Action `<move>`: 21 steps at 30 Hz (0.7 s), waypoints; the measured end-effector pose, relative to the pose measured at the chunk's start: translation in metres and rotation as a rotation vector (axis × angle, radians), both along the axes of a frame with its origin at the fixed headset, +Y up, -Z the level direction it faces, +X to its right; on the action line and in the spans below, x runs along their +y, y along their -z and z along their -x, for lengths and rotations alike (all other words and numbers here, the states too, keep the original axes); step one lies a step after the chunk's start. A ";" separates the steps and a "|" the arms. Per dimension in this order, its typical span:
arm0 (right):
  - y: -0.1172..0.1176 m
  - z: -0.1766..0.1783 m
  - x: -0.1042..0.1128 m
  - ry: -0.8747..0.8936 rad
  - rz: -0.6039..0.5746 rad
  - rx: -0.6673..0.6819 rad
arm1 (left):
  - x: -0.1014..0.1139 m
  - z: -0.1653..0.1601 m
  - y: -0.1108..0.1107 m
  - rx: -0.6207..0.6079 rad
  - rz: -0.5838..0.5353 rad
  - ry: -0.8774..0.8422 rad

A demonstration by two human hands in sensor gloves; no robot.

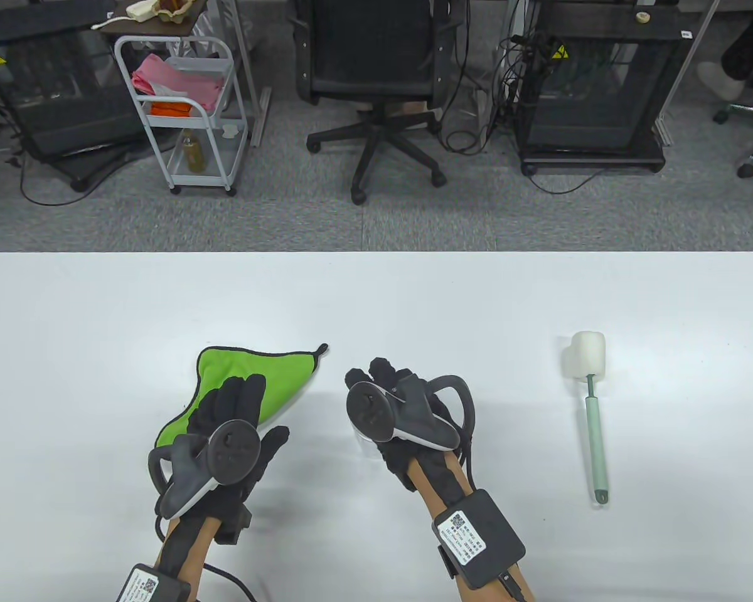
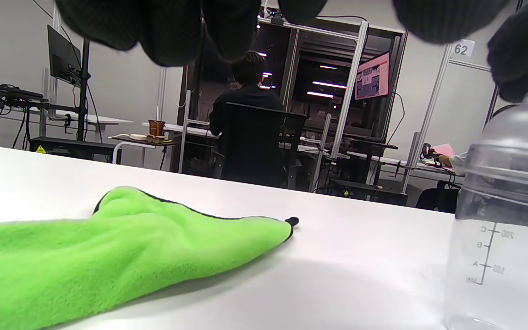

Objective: Brush the shaker cup with the cup brush

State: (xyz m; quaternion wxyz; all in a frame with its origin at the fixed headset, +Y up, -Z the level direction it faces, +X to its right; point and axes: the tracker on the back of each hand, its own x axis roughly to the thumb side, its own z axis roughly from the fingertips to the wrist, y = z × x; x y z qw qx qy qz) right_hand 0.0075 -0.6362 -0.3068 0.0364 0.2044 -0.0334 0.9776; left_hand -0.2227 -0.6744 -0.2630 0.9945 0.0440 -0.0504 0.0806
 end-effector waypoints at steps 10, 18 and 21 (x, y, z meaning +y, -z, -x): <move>0.000 -0.012 0.003 0.047 0.019 -0.032 | -0.006 -0.006 0.002 -0.013 0.026 0.034; -0.021 -0.084 0.024 0.129 -0.116 -0.170 | -0.002 -0.007 0.001 -0.038 -0.004 0.016; -0.031 -0.107 0.008 0.170 -0.117 -0.199 | -0.004 -0.008 0.001 -0.058 0.018 0.021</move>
